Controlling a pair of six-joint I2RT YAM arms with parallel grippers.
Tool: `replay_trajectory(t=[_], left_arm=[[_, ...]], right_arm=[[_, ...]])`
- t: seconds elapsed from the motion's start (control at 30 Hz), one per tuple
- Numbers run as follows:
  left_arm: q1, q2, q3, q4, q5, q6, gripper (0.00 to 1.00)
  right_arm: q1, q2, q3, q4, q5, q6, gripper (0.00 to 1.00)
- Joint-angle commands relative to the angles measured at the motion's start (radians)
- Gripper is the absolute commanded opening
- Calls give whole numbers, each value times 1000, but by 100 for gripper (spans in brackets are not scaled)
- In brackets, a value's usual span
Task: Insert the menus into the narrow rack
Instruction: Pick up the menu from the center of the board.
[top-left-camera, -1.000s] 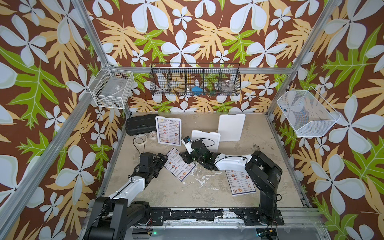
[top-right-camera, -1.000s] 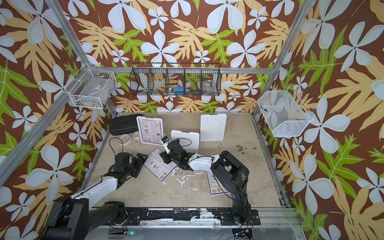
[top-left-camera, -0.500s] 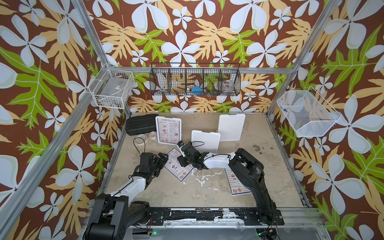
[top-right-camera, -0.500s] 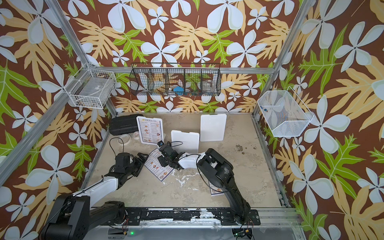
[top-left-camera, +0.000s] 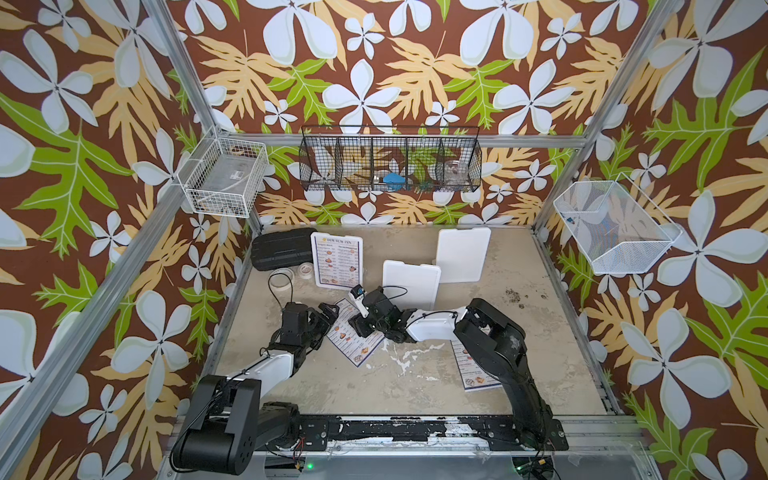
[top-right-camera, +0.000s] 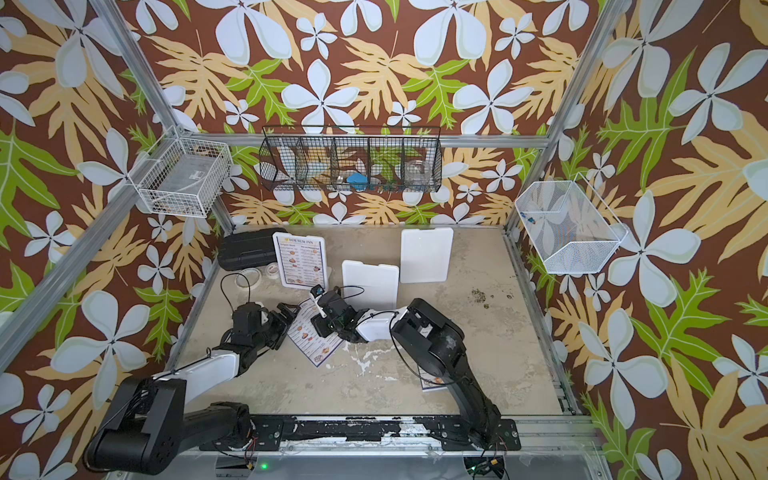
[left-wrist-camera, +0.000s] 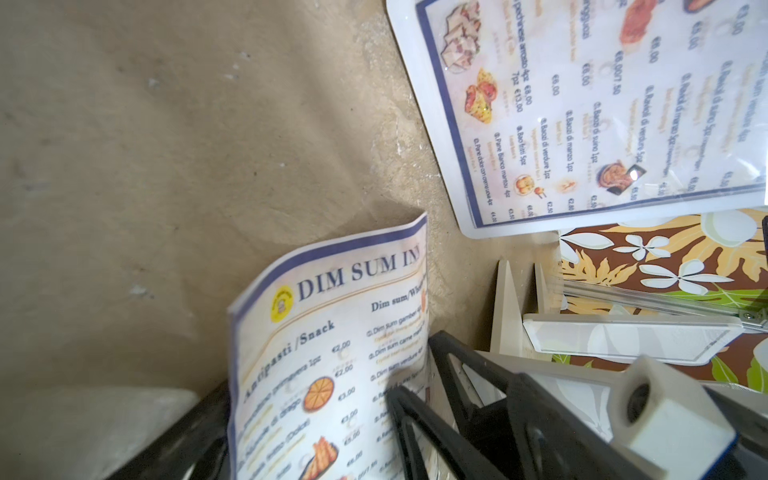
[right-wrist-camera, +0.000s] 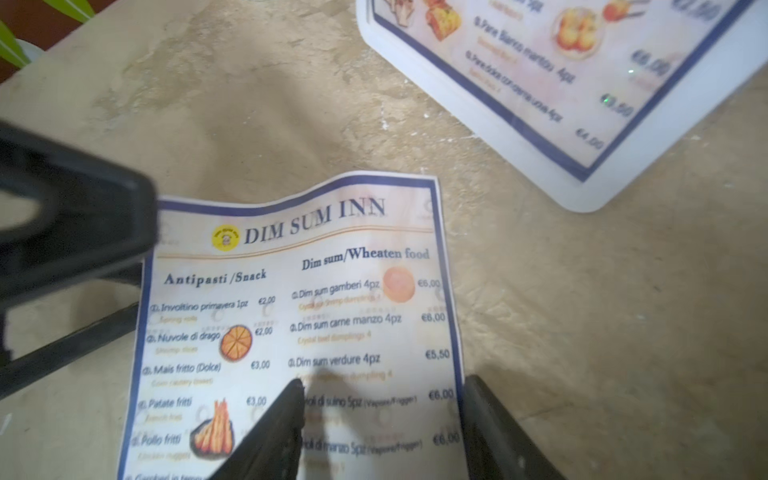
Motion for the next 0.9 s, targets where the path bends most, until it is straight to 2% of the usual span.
replay_trajectory(t=[0.0, 0.3, 0.47, 0.53, 0.63, 0.73, 0.87], left_arm=[[-1, 28, 6, -62, -14, 13, 100], [-1, 56, 21, -43, -13, 40, 100], [-2, 64, 23, -33, -11, 57, 99], [-2, 72, 24, -31, -13, 61, 95], [-1, 83, 29, -25, -12, 75, 76], [-1, 89, 37, -25, -12, 93, 39], [-2, 102, 57, -45, -2, 112, 0]], right_arm=[[6, -6, -19, -67, -92, 27, 60], [6, -13, -30, -44, -157, 27, 51], [6, -4, -17, -43, -166, 34, 51], [6, -7, -25, -37, -170, 35, 51], [6, -18, -37, -26, -165, 35, 50], [6, -22, -43, -28, -155, 34, 50], [6, -24, -45, -28, -149, 32, 50]])
